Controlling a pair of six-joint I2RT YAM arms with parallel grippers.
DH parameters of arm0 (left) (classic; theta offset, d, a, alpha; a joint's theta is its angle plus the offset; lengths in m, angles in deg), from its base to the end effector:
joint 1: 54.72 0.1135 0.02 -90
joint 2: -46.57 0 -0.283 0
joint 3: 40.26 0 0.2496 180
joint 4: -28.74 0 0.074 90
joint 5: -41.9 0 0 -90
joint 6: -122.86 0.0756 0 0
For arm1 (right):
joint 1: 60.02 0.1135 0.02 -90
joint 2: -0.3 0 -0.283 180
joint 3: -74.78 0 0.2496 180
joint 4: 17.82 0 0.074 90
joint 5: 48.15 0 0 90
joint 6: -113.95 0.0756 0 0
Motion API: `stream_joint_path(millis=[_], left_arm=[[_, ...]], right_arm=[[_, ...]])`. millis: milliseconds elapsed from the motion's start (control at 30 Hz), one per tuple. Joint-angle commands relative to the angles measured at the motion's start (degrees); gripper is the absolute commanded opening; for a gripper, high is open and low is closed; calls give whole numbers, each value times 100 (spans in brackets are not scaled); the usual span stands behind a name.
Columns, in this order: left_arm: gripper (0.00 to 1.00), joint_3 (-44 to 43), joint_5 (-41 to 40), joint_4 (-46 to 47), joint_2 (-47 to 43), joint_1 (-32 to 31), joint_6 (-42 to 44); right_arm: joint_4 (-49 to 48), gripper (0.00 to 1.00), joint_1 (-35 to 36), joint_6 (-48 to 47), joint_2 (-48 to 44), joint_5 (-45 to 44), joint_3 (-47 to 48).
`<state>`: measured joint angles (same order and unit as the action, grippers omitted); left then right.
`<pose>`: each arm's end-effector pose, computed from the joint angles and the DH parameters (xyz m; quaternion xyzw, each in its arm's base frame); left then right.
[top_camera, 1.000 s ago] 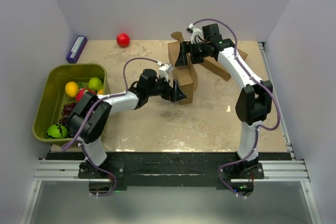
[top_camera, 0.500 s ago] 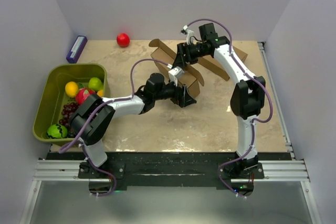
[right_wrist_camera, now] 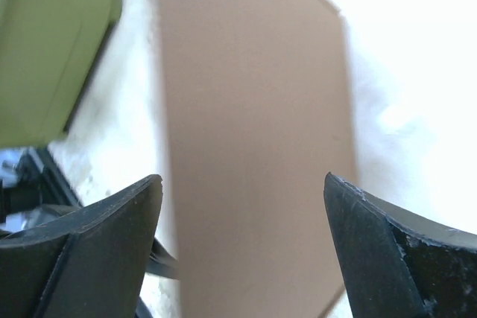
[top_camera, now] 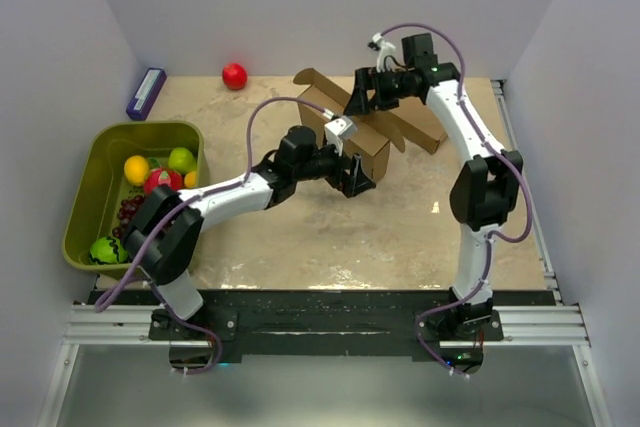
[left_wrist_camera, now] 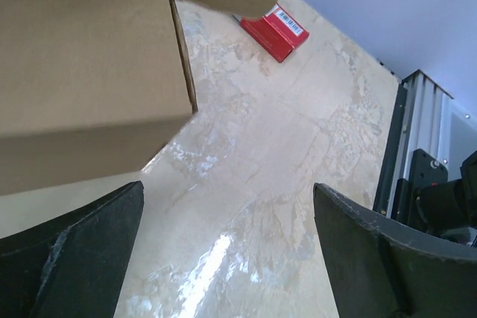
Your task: Fold the paper box
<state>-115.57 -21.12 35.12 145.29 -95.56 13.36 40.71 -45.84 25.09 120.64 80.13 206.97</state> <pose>0.3007 -0.3053 0.2527 0.2811 0.7426 -0.4527 0.4056 0.4720 0.1676 0.3120 -0.2199 0.8586 0.3485 0.3050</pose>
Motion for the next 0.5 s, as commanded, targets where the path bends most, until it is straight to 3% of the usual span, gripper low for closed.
stream_joint_path(millis=[0, 233, 467], left_arm=[[100, -468, -255, -990, -687, 216, 614], [100, -775, -36, -2377, -1434, 1304, 983], [100, -2866, -150, -3839, -689, 2115, 1889]], right_arm=[[-437, 94, -283, 316, -783, -679, 213], [-621, 94, -354, 518, -1722, -2102, -357], [-867, 93, -336, 1141, -3172, -2853, -2357]])
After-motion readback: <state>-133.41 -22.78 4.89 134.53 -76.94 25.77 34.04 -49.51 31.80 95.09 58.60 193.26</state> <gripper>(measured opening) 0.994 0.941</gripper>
